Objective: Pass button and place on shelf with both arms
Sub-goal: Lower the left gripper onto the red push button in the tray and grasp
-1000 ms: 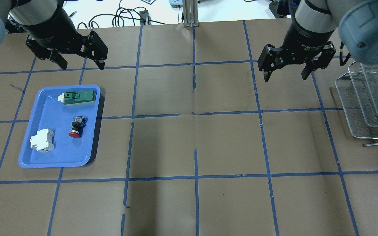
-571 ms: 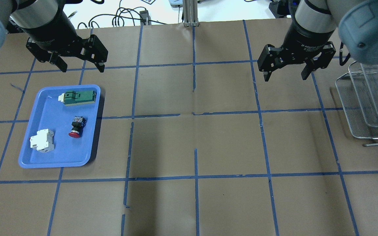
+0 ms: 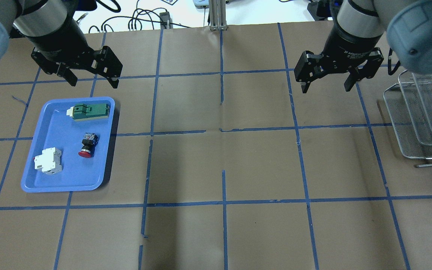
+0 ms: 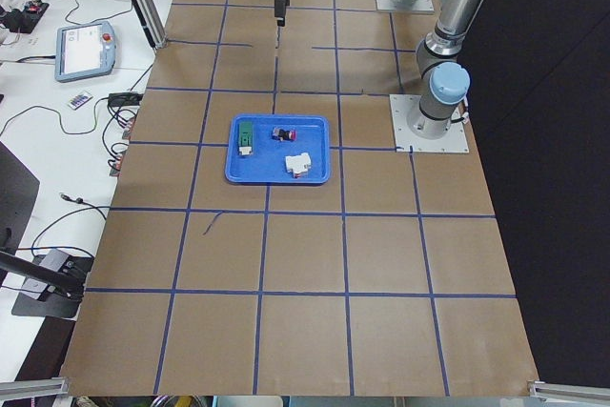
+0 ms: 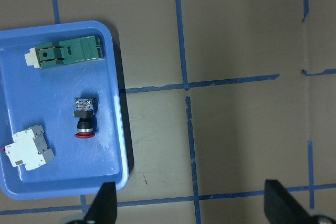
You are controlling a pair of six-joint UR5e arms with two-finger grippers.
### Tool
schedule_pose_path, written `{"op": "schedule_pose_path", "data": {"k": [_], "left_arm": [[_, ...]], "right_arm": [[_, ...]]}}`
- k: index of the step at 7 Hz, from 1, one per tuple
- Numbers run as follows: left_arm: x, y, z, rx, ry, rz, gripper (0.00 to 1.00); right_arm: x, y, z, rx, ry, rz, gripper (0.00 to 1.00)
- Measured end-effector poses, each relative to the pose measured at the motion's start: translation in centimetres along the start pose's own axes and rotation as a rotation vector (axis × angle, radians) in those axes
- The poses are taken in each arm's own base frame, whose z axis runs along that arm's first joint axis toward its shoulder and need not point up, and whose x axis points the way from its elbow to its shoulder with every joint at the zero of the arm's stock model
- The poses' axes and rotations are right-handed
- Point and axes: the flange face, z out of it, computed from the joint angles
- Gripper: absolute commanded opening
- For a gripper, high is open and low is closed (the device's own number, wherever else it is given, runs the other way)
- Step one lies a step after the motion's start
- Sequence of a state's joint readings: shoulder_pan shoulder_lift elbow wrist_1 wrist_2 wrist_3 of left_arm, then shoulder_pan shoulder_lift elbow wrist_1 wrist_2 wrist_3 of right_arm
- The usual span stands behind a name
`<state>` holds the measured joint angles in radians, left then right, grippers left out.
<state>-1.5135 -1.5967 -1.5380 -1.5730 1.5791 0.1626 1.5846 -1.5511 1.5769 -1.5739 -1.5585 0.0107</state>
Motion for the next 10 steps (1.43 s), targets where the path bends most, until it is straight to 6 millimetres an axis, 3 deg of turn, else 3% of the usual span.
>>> {"op": "schedule_pose_path", "data": {"k": [1, 3, 4, 6, 8, 10], "left_arm": [[-2.4, -0.3, 2.1, -0.032, 0.010, 0.004, 1.00], [-8.6, -0.7, 8.4, -0.083, 0.034, 0.041, 1.00], [-11.1, -0.5, 12.8, -0.080, 0.038, 0.054, 1.00], [-15.3, 1.6, 21.9, -0.048, 0.030, 0.071, 1.00], [-16.8, 3.2, 27.5, -0.036, 0.047, 0.087, 1.00], [-17.1, 3.2, 30.3, -0.040, 0.066, 0.095, 1.00]], "right_arm": [[0.0, 0.0, 0.0, 0.000, 0.000, 0.000, 1.00], [0.0, 0.0, 0.0, 0.000, 0.000, 0.000, 1.00], [0.0, 0.0, 0.0, 0.000, 0.000, 0.000, 1.00], [0.0, 0.0, 0.0, 0.000, 0.000, 0.000, 1.00], [0.0, 0.0, 0.0, 0.000, -0.001, 0.000, 1.00], [0.0, 0.0, 0.0, 0.000, 0.000, 0.000, 1.00]]}}
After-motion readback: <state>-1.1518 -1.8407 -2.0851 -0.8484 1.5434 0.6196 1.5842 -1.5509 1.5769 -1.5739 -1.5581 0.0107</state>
